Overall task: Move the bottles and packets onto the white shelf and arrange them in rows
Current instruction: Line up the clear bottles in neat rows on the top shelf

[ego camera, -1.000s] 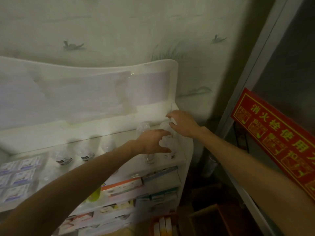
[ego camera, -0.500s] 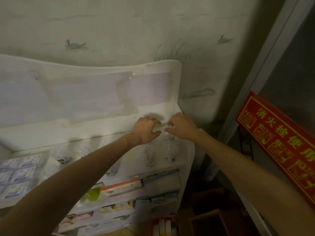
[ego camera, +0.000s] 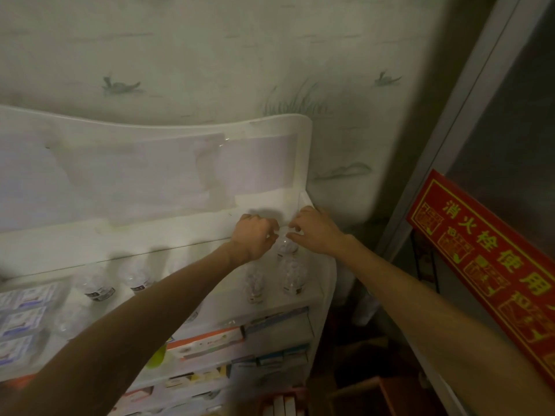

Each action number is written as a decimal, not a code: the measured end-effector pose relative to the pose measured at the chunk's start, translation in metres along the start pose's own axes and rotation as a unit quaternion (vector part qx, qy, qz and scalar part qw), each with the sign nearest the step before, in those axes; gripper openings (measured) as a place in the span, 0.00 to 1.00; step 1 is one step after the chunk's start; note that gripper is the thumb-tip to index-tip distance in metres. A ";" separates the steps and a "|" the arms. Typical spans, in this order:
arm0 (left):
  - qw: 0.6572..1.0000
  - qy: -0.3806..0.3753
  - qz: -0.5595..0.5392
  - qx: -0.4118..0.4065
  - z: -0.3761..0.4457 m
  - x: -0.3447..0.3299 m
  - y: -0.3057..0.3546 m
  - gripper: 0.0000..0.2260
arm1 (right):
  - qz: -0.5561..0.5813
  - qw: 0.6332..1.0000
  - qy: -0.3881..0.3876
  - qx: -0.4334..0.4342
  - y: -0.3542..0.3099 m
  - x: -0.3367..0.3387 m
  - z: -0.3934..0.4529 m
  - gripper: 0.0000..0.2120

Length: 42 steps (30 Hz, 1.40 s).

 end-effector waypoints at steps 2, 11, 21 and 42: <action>1.000 -0.005 -0.011 0.006 -0.002 0.000 -0.001 0.14 | -0.008 1.000 -0.003 0.006 0.000 0.000 -0.001 0.18; 0.996 0.011 -0.055 -0.069 -0.030 0.018 -0.002 0.12 | 0.092 0.987 0.130 0.021 -0.001 0.030 -0.033 0.12; 0.989 -0.051 -0.057 -0.128 -0.045 0.010 0.014 0.17 | -0.002 0.994 0.069 0.084 -0.007 0.005 -0.075 0.22; 0.994 0.087 -0.041 -0.060 -0.051 0.041 -0.013 0.09 | 0.109 0.981 0.149 0.055 -0.009 0.008 -0.048 0.14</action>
Point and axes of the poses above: each hand's wrist, its own z-axis towards the middle knuckle, its own x-axis out of the back of the hand, y = z × x, the point moved 2 cm from there along z, towards the middle knuckle, and after that the axes turned 6 degrees about -z, right-handed, at the moved point
